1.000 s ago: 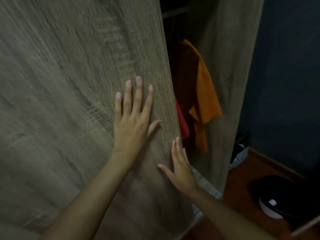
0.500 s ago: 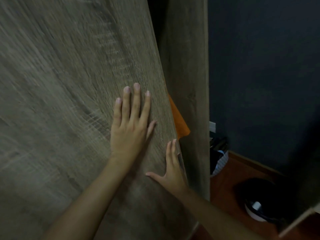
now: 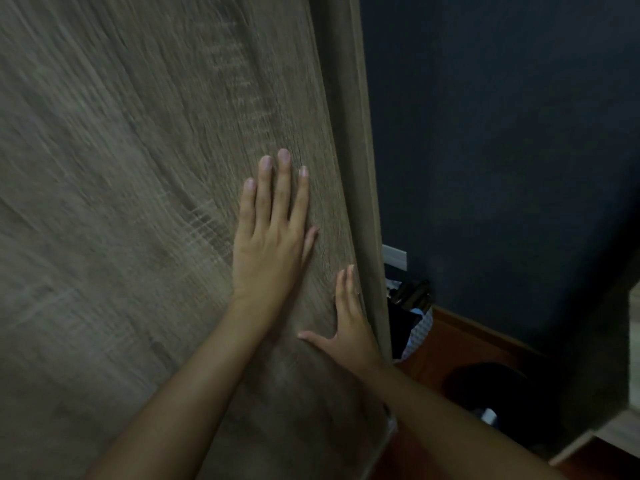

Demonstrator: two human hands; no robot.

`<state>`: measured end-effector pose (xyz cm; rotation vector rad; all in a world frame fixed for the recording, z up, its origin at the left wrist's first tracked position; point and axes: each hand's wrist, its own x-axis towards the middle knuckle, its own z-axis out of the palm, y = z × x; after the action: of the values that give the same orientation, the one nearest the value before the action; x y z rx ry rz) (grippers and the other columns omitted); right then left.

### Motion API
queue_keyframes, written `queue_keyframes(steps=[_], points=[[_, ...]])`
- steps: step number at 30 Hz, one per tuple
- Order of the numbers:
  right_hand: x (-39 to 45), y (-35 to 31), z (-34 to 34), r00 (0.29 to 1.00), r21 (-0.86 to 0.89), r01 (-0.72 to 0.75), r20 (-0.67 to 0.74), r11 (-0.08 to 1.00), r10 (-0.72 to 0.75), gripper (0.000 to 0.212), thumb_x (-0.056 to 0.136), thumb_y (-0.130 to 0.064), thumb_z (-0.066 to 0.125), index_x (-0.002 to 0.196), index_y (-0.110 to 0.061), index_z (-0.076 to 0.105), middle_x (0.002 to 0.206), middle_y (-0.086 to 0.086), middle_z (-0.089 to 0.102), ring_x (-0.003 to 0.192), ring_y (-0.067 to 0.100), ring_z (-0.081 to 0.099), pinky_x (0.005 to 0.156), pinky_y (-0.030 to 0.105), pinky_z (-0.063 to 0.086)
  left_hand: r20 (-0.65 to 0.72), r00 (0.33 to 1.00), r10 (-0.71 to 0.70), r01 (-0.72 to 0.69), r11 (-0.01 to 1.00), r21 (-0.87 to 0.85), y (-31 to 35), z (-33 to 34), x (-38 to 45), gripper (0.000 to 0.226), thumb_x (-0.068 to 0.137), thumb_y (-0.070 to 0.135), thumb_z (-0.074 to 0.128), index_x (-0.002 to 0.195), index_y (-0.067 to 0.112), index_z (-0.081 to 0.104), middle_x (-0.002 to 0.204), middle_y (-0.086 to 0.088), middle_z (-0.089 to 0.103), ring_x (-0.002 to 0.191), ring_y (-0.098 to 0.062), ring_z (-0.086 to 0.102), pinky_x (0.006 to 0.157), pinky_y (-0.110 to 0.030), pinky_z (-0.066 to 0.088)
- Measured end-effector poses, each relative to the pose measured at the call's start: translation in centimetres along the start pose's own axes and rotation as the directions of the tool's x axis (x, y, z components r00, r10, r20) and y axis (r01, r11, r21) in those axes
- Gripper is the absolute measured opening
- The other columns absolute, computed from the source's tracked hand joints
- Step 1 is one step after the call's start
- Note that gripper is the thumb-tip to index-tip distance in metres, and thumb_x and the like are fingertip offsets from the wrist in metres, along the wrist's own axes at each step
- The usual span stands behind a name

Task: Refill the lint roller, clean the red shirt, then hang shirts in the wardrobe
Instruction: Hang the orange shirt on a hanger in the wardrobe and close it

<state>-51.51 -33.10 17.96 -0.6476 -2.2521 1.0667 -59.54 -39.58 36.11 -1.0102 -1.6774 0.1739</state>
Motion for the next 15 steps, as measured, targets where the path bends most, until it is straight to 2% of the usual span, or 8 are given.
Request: queue_keyframes(steps=[4, 10, 13, 15], points=[[1.0, 1.2, -0.8, 0.999, 0.023, 0.026, -0.025, 0.999, -0.025, 0.128, 0.071, -0.072, 0.066, 0.149, -0.027, -0.026, 0.155, -0.011, -0.035, 0.146, 0.007, -0.023, 0.120, 0.049, 0.015, -0.004, 1.000, 0.008, -0.008, 1.000, 0.020, 1.2, 0.6, 1.2, 0.075, 0.098, 0.053, 0.034, 0.153, 0.008, 0.010, 0.159, -0.020, 0.012, 0.146, -0.035, 0.013, 0.117, -0.047, 0.007], [2.2, 2.5, -1.5, 0.998, 0.009, 0.043, -0.044, 0.999, -0.043, 0.127, 0.071, -0.073, 0.064, 0.149, -0.027, -0.024, 0.156, -0.010, -0.034, 0.146, 0.007, -0.023, 0.117, 0.039, 0.010, -0.019, 1.000, 0.010, -0.009, 0.999, 0.051, 2.4, 1.5, 2.4, 0.074, 0.098, 0.054, 0.032, 0.153, 0.009, 0.011, 0.159, -0.020, 0.013, 0.146, -0.035, 0.013, 0.117, -0.047, 0.008], [2.6, 3.2, -1.9, 0.998, -0.062, 0.046, -0.027, 0.997, -0.048, 0.127, 0.070, -0.078, 0.060, 0.148, -0.027, -0.026, 0.155, -0.010, -0.036, 0.145, 0.006, -0.026, 0.118, 0.039, 0.006, -0.019, 1.000, -0.008, 0.009, 0.999, 0.045, 3.0, 1.8, 2.9, 0.074, 0.098, 0.054, 0.033, 0.153, 0.009, 0.012, 0.158, -0.019, 0.014, 0.145, -0.035, 0.010, 0.117, -0.047, 0.008], [2.6, 3.5, -2.1, 0.999, -0.084, 0.047, 0.003, 0.995, -0.047, 0.125, 0.071, -0.078, 0.059, 0.145, -0.031, -0.031, 0.154, -0.012, -0.038, 0.144, 0.005, -0.028, 0.120, 0.044, 0.007, -0.015, 1.000, -0.027, 0.028, 0.999, 0.046, 3.2, 2.0, 2.9, 0.073, 0.098, 0.055, 0.032, 0.153, 0.010, 0.013, 0.158, -0.019, 0.015, 0.144, -0.035, 0.006, 0.117, -0.048, 0.007]])
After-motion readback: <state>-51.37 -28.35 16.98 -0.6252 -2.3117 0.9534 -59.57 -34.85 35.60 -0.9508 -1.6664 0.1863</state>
